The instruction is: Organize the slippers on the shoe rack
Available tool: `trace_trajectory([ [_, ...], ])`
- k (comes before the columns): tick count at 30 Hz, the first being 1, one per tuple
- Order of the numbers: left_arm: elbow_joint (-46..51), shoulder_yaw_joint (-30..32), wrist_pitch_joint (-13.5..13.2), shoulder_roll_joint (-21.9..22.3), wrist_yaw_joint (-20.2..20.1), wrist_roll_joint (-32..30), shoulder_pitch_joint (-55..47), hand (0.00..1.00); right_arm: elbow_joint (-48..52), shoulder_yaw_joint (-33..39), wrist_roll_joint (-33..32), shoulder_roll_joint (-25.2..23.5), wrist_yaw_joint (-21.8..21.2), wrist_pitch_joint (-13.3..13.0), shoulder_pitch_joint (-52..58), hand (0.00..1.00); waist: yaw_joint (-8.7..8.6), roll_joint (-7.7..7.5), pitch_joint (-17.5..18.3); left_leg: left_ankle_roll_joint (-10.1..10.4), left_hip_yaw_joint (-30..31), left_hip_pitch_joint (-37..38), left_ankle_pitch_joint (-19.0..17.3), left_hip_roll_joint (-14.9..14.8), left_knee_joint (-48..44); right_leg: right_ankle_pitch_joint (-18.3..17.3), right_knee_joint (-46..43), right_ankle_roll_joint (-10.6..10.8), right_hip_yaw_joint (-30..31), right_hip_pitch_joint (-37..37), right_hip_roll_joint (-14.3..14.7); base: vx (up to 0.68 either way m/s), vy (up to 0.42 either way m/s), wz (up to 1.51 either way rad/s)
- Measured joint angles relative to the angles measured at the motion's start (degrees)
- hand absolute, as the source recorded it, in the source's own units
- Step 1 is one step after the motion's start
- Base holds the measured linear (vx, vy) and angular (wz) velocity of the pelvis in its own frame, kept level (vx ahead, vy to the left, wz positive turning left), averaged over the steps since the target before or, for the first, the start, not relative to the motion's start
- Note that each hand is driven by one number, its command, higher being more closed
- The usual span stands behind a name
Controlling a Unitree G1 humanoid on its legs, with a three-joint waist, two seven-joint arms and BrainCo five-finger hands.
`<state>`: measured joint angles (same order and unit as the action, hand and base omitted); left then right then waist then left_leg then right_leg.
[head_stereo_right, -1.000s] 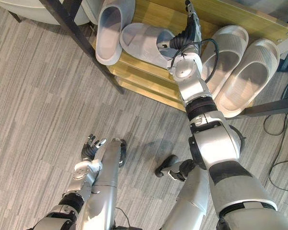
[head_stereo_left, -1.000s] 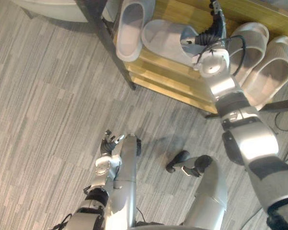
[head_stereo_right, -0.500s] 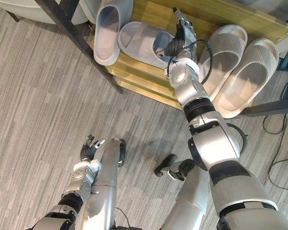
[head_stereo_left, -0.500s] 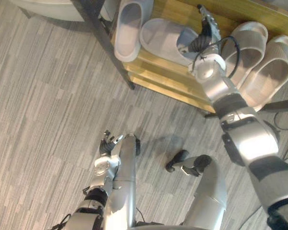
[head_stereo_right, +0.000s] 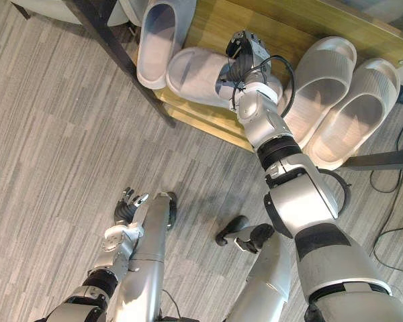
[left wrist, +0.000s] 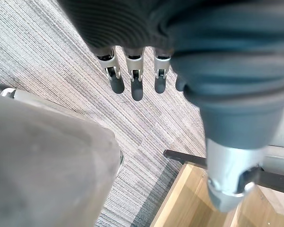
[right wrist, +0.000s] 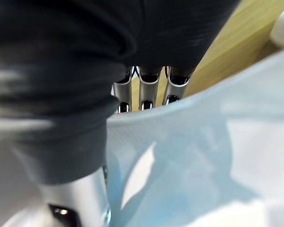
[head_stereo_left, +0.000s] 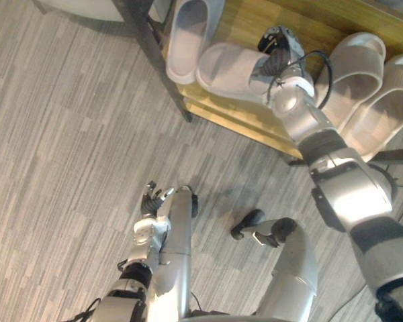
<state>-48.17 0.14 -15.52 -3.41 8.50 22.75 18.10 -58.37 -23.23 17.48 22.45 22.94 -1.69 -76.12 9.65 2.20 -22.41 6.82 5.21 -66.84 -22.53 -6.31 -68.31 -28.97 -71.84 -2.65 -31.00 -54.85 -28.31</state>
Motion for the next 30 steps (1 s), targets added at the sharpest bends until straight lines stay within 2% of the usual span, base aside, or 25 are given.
trace_trajectory([
  [6, -0.7, 0.0, 0.0, 0.0, 0.0, 0.0, 0.6, 0.0, 0.0, 0.5, -2.0, 0.1, -0.6, -1.2, 0.1, 1.0, -0.06, -0.05, -0.1, 0.0, 0.0, 0.0, 0.0, 0.0, 0.0, 0.0, 0.0, 0.0, 0.0, -0.1, 0.0, 0.0, 0.0, 0.0],
  [21, -0.6, 0.5, -0.2, -0.5, -0.1, 1.1, 2.1, 0.0, 1.3, 7.9, -7.5, 0.9, 1.1, -0.4, 0.5, 1.0, -0.28, -0.5, -2.0, -0.2, -1.4, -0.1, -0.1, -0.5, -0.8, 0.0, -0.9, 0.0, 1.6, -1.2, -0.2, 0.0, 0.003, -0.01],
  [30, -0.1, 0.6, -0.4, -0.7, -0.1, 1.4, 2.2, 0.0, 1.3, 12.6, -12.3, 1.9, 4.6, -0.3, 0.6, 1.0, -0.32, -0.51, -2.3, -0.2, -1.3, -0.5, -0.1, -0.7, -0.9, 0.0, -1.0, 0.0, 1.4, -1.3, -0.2, 0.0, 0.002, 0.0],
])
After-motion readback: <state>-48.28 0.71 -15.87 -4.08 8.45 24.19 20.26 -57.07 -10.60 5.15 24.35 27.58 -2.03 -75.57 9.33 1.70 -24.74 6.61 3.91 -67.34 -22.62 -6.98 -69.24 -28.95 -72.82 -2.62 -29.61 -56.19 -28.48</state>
